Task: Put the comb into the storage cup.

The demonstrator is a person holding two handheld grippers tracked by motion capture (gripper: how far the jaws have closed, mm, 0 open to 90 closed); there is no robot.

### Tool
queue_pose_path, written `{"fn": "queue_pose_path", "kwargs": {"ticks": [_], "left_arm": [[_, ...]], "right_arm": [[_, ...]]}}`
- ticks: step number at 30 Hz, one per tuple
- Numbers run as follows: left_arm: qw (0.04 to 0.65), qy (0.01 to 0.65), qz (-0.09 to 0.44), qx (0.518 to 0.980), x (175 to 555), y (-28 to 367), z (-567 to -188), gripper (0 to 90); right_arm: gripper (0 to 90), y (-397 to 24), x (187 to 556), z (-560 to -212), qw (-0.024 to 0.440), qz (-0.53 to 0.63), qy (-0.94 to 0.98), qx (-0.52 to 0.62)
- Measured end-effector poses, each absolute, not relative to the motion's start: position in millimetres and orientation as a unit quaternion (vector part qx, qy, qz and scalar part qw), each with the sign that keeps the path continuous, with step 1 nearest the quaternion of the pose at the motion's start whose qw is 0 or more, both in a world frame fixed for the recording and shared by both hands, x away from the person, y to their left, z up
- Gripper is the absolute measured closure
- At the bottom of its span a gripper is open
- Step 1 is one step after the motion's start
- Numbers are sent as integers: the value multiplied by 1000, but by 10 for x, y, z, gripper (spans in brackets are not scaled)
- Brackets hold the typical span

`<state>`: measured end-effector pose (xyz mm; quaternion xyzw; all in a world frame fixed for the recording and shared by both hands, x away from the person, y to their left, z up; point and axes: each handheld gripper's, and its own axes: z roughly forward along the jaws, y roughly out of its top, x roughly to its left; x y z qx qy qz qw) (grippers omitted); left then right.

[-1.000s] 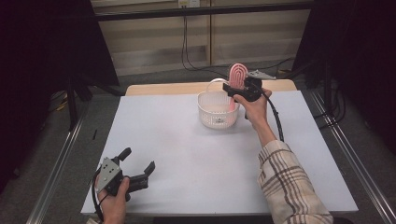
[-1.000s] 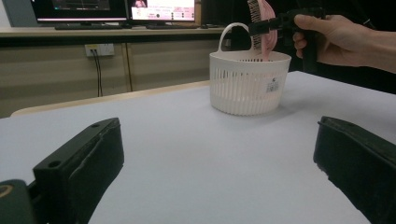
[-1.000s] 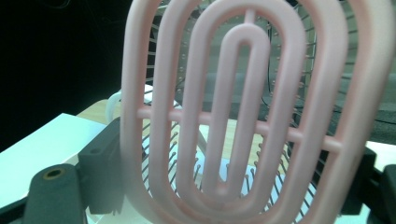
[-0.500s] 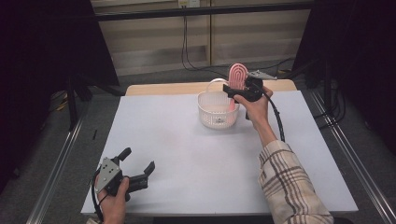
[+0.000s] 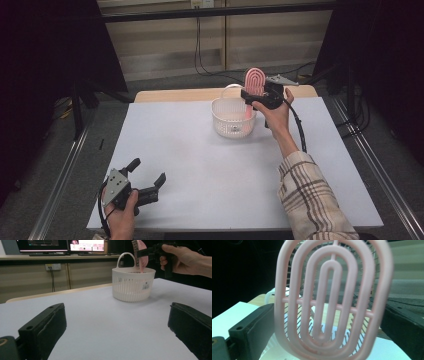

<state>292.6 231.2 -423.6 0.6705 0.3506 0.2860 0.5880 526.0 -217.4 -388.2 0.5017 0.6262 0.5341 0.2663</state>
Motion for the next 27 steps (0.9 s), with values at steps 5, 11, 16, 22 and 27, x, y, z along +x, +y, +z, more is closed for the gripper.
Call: {"fn": "queue_pose_path", "kwargs": {"ticks": [5, 11, 16, 22, 27], "left_arm": [[588, 349, 287, 671, 2926, 2312, -4232, 20], [588, 349, 289, 671, 2926, 2315, -4230, 22], [585, 353, 295, 668, 2923, 2317, -4229, 18], [586, 353, 292, 668, 2927, 2312, -4229, 17], [585, 353, 292, 669, 2925, 2316, -4231, 17]], "right_arm": [[5, -2203, 5209, -3851, 276, 534, 623, 500], [4, -2236, 5150, -3828, 281, 537, 622, 496], [3, -2245, 5098, -3800, 288, 539, 622, 489], [3, -2240, 5024, -3747, 302, 539, 624, 479], [4, -2234, 4954, -3697, 311, 543, 625, 466]]}}
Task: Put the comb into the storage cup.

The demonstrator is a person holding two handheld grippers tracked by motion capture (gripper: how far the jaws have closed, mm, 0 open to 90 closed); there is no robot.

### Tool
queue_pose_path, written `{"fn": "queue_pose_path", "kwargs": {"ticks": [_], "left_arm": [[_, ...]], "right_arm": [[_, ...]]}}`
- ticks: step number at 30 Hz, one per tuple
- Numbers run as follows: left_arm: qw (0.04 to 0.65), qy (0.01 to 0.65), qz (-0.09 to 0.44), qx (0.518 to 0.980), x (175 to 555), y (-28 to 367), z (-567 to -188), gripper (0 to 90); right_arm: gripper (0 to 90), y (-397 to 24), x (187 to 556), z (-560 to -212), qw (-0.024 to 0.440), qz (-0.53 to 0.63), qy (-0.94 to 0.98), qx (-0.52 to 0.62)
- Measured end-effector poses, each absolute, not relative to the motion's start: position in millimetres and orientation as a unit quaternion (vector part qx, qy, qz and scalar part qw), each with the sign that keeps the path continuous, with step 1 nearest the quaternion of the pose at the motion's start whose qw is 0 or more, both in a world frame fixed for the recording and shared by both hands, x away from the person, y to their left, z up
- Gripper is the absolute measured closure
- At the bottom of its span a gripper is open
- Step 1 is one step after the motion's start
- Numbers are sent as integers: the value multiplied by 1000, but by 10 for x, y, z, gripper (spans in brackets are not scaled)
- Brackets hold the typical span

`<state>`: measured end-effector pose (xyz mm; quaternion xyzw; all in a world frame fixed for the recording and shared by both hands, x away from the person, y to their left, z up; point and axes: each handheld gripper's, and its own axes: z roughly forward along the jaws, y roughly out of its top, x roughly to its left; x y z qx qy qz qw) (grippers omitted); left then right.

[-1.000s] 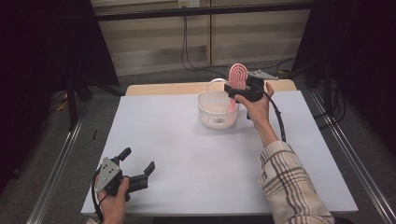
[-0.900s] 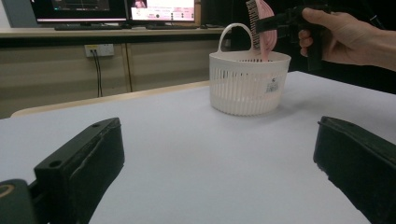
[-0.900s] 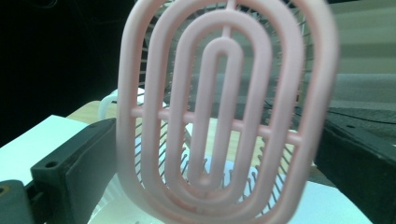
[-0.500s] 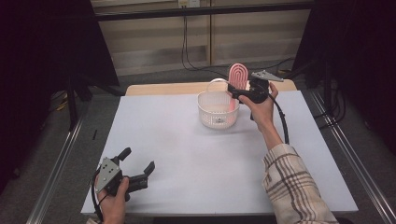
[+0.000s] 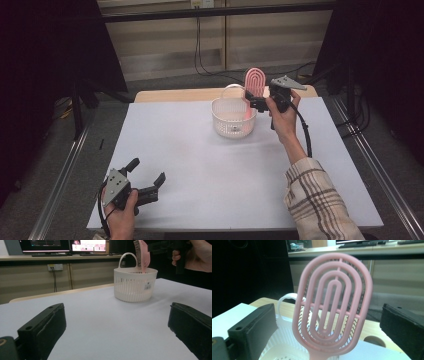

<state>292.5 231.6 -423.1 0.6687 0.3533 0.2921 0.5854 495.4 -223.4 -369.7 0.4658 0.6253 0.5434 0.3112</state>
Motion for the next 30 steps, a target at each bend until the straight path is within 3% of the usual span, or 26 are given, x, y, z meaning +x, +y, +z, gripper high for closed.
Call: {"fn": "queue_pose_path", "kwargs": {"ticks": [30], "left_arm": [[581, 363, 299, 664, 2931, 2342, -4237, 17]], "right_arm": [[0, -2373, 4456, -3570, 326, 561, 620, 442]]}}
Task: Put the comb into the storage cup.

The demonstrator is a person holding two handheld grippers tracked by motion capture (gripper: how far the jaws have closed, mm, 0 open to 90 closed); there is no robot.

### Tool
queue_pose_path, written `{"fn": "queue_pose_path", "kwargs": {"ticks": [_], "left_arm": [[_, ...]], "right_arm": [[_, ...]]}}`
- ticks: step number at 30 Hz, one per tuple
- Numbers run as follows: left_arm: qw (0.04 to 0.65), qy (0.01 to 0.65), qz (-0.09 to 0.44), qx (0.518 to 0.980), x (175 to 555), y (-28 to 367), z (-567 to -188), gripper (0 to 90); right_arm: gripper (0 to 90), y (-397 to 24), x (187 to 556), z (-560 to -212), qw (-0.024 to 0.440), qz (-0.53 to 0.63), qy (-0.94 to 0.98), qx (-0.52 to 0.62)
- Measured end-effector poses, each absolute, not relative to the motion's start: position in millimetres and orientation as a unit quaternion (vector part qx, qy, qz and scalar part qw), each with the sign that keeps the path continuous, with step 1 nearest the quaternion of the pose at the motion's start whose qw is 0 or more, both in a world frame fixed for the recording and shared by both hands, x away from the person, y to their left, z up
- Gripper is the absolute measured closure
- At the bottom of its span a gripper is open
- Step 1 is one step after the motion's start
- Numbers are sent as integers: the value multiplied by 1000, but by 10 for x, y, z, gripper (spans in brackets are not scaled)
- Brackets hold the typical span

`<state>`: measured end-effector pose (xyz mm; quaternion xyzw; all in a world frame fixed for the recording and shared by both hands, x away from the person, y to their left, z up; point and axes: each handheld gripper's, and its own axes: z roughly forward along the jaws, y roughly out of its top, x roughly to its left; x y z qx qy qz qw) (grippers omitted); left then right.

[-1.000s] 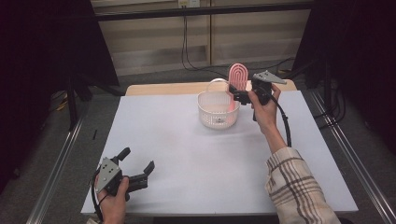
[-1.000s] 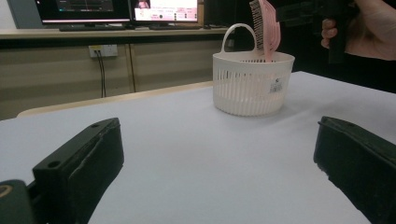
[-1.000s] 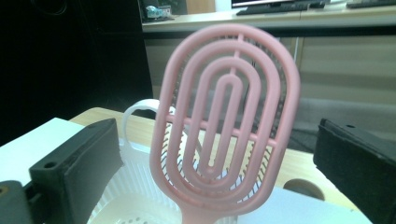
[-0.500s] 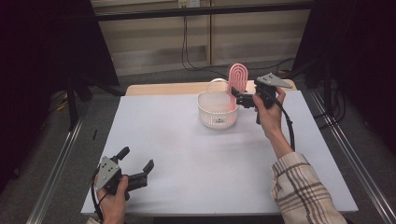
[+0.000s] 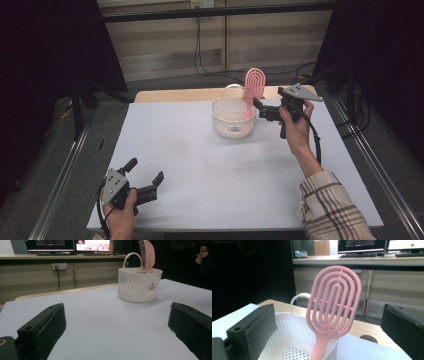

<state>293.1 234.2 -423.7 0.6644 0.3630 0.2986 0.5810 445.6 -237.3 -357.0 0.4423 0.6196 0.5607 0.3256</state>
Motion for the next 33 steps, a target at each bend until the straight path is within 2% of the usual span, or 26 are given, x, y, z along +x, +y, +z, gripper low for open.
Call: {"fn": "queue_pose_path", "kwargs": {"ticks": [17, 33], "left_arm": [[583, 362, 301, 662, 2918, 2332, -4231, 17], [577, 363, 309, 663, 2913, 2325, -4230, 16]], "right_arm": [[0, -2436, 4119, -3567, 349, 556, 618, 433], [0, -2569, 3816, -3716, 366, 534, 630, 430]]}}
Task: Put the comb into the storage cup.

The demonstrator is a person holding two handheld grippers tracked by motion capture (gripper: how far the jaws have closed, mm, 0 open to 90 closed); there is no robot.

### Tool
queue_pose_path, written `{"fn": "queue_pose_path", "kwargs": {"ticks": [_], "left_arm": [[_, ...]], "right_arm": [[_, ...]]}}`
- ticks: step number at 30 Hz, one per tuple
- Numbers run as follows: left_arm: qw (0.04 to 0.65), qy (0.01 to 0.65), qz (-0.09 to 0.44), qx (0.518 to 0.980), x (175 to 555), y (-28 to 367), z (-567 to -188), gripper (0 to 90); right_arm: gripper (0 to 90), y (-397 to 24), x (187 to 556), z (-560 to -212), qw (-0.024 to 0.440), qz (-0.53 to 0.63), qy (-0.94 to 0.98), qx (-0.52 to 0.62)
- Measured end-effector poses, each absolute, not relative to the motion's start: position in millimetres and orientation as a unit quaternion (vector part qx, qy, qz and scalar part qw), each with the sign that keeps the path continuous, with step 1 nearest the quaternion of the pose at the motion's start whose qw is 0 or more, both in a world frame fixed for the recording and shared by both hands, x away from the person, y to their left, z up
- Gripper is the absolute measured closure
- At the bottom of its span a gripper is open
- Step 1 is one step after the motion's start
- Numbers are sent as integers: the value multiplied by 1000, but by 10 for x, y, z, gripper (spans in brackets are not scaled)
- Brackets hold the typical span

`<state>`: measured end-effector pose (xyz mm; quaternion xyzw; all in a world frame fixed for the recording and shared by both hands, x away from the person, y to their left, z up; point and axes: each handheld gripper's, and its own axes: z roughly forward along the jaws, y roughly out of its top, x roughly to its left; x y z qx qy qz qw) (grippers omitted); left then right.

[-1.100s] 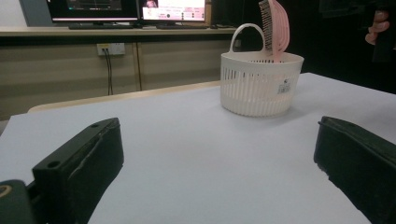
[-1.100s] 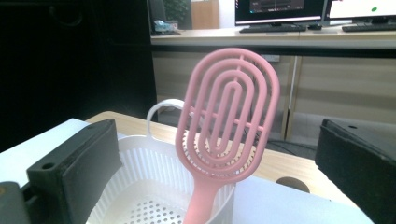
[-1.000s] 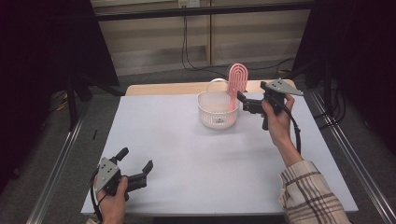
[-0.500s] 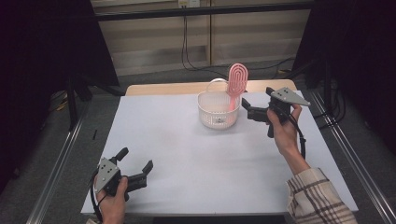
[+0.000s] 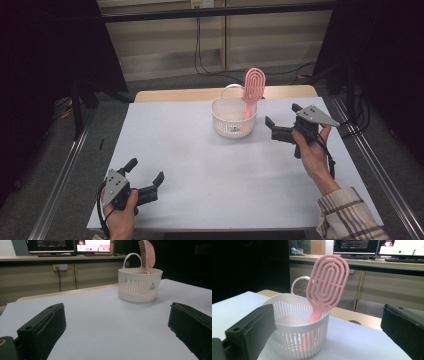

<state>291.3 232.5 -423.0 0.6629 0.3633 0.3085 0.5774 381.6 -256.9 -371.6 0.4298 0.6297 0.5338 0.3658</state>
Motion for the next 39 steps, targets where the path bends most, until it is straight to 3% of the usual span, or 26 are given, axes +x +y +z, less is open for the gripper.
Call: {"fn": "queue_pose_path", "kwargs": {"ticks": [16, 39], "left_arm": [[581, 368, 305, 659, 2914, 2325, -4230, 16], [579, 375, 308, 655, 2907, 2318, -4234, 16]], "right_arm": [[0, -2734, 3404, -3895, 407, 522, 626, 414], [3, -2859, 2982, -3995, 409, 515, 610, 443]]}}
